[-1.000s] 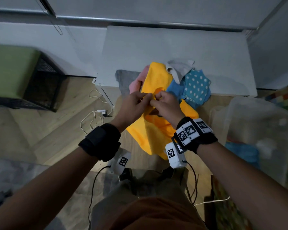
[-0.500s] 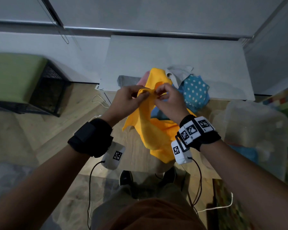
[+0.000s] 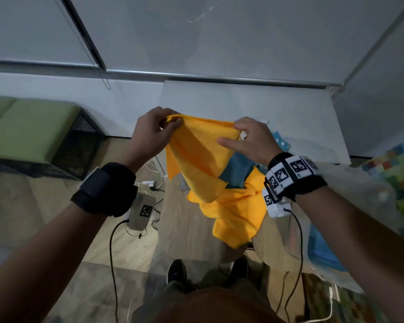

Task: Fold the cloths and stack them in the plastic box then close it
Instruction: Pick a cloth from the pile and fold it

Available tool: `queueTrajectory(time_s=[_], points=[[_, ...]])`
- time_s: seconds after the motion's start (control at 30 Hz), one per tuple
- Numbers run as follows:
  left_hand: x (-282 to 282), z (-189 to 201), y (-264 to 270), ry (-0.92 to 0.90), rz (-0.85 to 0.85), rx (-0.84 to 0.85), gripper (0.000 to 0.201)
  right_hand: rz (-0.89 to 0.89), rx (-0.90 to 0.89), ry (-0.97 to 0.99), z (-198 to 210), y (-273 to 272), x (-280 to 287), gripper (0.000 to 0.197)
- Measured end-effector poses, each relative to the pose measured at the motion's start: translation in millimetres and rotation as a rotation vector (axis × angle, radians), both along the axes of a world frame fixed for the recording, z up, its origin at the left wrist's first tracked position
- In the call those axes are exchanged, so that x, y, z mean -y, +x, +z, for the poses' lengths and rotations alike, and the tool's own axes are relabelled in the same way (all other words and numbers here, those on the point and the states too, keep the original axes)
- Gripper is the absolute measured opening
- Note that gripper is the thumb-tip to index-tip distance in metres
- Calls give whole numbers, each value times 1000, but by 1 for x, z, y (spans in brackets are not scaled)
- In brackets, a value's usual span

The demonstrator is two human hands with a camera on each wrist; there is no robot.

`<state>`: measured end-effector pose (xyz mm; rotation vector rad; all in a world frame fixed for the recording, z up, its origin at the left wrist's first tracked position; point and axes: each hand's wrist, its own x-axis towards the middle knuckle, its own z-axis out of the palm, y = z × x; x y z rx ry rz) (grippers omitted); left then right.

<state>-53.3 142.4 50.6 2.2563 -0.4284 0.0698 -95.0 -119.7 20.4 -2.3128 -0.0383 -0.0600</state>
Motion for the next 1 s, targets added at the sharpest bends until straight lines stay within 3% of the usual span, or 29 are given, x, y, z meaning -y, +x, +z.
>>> queueTrajectory(time_s=[0.1,0.33,0.5,0.63,0.83,1.0], points=[[4,-8,11,57,88,63,18,-99,29,47,6,9,-10,33],[19,29,17,-226,249,215,18,-161,243,262,50,16,-24,19],[5,64,14,-246,121,262,20,-57,329,337,87,7,-10,25],[-9,60,2,-298,39,108,20,72,196,327,88,-5,-8,32],[-29,51,-16,-321,-61,-213,13,352,-185,314,74,-39,-31,51],[-7,17,-6,-137,-168,-412,17,243,-249,229,36,-57,-37,54]])
